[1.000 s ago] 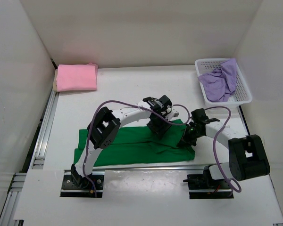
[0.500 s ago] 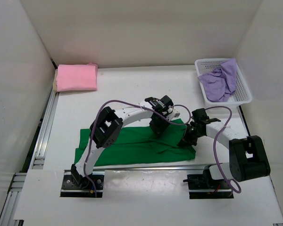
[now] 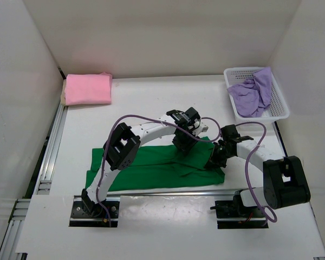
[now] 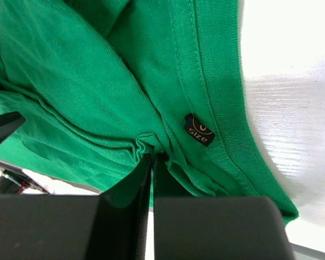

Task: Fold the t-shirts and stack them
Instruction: Fold the other side of the tshirt into a rectangle

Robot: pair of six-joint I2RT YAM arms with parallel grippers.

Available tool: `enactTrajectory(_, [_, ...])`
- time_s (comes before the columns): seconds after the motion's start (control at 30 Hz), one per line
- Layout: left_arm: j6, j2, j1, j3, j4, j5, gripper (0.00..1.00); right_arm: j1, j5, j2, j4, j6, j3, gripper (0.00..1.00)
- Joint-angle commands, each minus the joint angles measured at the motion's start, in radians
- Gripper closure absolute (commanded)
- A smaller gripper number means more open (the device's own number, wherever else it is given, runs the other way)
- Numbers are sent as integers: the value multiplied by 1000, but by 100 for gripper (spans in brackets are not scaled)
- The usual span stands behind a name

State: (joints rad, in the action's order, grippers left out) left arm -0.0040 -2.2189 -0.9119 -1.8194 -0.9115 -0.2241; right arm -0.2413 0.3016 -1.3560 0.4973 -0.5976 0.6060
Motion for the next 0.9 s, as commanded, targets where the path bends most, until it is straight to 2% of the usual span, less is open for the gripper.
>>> enactTrajectory(0.0, [4,22,-5,-41,13,-6,49,7,-25,18,26,16,9,100])
enactTrajectory(0.07, [4,22,-5,-41,13,-18,54,7,-25,18,26,16,18,100])
enactTrajectory(0.1, [4,22,-5,-29,13,-18,60,7,-25,18,26,16,18,100])
enactTrajectory(0.17, [4,22,-5,-18,13,-29,61,7,-25,18,26,16,18,100])
enactTrajectory(0.2, [4,22,-5,-18,13,-29,65,7,-25,18,35,16,27,100])
enactTrajectory(0.23, [4,22,-5,-18,0,-29,75,7,-35,18,35,16,28,100])
enactTrajectory(0.33, [4,31,-5,-18,-18,-53,89,7,-35,18,35,25,37,100])
enactTrajectory(0.6, [4,80,-5,-18,-56,-44,89,7,-35,40,53,25,57,100])
enactTrajectory(0.87, [4,244,-5,-9,-86,-17,89,-15,-140,215,142,53,144,100])
